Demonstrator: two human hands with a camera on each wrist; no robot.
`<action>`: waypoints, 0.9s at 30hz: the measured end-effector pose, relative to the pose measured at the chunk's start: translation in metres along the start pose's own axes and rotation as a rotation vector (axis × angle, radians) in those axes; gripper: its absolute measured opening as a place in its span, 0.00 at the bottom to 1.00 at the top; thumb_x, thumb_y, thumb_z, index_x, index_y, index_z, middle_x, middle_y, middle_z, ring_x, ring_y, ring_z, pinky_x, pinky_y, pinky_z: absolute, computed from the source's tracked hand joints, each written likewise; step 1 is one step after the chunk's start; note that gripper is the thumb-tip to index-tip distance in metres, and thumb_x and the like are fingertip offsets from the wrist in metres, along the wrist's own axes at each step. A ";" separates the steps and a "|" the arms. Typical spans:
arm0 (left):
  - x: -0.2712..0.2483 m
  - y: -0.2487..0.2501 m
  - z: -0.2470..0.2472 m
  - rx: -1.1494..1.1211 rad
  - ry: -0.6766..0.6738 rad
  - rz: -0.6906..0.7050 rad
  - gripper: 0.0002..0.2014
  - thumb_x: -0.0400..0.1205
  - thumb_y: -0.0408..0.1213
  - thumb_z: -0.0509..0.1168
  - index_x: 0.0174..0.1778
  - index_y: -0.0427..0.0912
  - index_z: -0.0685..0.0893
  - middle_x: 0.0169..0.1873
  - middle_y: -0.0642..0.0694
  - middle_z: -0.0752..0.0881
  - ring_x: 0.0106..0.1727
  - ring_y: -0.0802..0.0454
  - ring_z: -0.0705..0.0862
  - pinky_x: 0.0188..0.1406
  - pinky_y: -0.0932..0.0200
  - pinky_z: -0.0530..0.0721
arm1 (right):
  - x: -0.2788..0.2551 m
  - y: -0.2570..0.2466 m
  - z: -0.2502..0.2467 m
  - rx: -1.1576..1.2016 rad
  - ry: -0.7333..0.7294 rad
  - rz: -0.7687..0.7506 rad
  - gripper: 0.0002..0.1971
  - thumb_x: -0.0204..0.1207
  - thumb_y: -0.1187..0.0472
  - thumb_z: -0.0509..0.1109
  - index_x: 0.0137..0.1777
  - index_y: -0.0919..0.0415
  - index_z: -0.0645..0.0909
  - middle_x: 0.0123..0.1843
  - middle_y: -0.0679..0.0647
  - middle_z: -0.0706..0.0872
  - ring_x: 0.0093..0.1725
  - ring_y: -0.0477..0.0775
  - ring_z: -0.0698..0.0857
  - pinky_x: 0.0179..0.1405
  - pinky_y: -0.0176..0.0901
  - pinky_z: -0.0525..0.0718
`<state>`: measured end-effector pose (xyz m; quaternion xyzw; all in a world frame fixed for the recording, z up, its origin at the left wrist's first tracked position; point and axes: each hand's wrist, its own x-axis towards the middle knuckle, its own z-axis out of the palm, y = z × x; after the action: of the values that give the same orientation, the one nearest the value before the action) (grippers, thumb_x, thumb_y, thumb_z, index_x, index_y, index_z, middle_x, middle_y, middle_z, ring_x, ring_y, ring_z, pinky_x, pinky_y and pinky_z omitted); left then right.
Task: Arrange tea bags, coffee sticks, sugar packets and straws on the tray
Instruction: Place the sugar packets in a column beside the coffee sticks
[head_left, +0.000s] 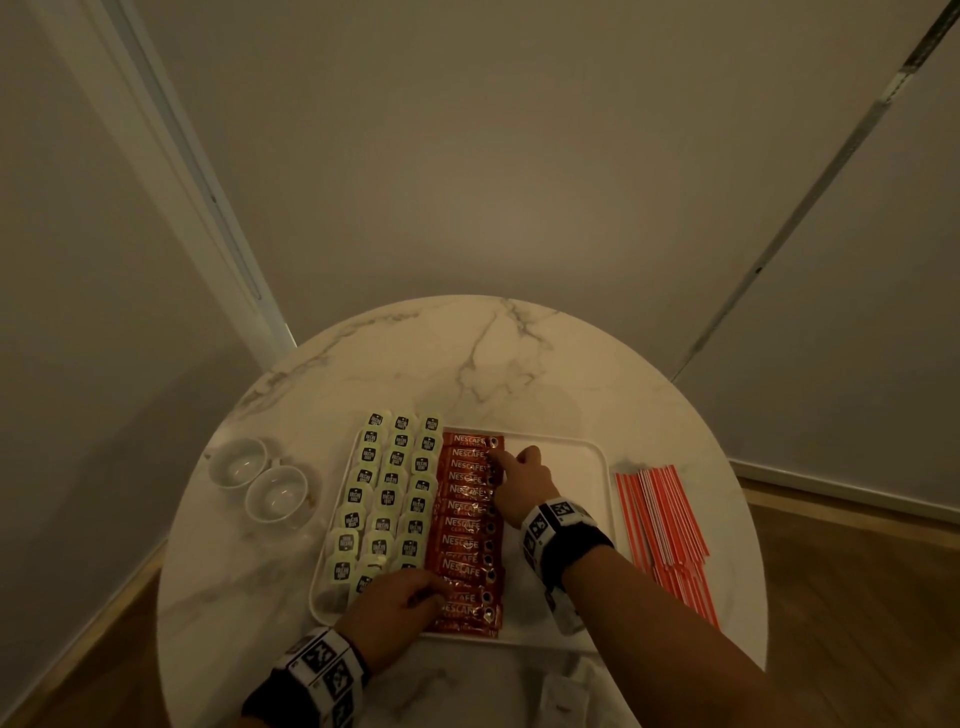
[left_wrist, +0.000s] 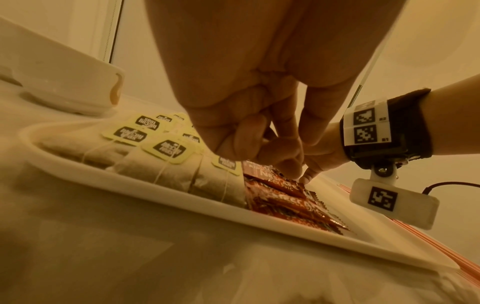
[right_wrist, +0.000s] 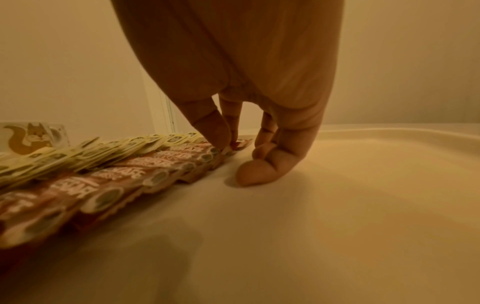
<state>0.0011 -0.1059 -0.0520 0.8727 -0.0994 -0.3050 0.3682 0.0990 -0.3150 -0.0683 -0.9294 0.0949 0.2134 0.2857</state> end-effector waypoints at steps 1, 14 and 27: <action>0.000 0.000 0.000 -0.002 -0.002 -0.001 0.08 0.85 0.41 0.61 0.57 0.56 0.82 0.53 0.59 0.82 0.48 0.71 0.78 0.42 0.84 0.72 | 0.000 0.001 0.000 -0.001 0.001 -0.003 0.27 0.79 0.54 0.60 0.79 0.44 0.65 0.68 0.57 0.65 0.67 0.63 0.73 0.70 0.57 0.76; -0.007 -0.001 -0.002 -0.019 0.032 0.023 0.08 0.84 0.40 0.63 0.49 0.62 0.80 0.51 0.61 0.82 0.50 0.70 0.79 0.43 0.83 0.72 | -0.022 0.012 -0.007 0.171 0.079 0.051 0.22 0.82 0.60 0.61 0.75 0.54 0.71 0.73 0.59 0.67 0.66 0.61 0.79 0.65 0.50 0.80; -0.049 0.019 0.057 0.318 -0.249 0.114 0.17 0.77 0.53 0.68 0.59 0.53 0.81 0.47 0.58 0.79 0.49 0.60 0.78 0.51 0.66 0.77 | -0.185 0.076 0.013 -0.184 -0.100 -0.133 0.03 0.76 0.53 0.66 0.49 0.47 0.78 0.51 0.47 0.81 0.47 0.46 0.79 0.46 0.33 0.75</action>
<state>-0.0714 -0.1327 -0.0474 0.8684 -0.2401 -0.3696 0.2272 -0.0928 -0.3596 -0.0318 -0.9442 -0.0014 0.2476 0.2170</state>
